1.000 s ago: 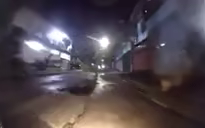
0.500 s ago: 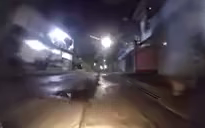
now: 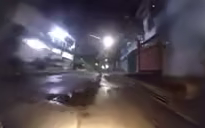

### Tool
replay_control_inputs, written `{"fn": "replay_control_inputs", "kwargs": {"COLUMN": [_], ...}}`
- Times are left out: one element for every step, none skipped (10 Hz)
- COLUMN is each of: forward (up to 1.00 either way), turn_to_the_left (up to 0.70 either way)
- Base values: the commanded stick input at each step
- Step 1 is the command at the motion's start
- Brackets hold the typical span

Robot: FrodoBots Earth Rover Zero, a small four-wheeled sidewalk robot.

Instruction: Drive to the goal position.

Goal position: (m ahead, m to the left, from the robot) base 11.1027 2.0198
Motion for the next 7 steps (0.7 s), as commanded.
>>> {"fn": "replay_control_inputs", "kwargs": {"forward": [0.70, 0.70, 0.70, 0.70, 0.70, 0.70, 0.70], "turn_to_the_left": [-0.35, -0.35, -0.35, -0.35, -0.17, 0.00, 0.00]}}
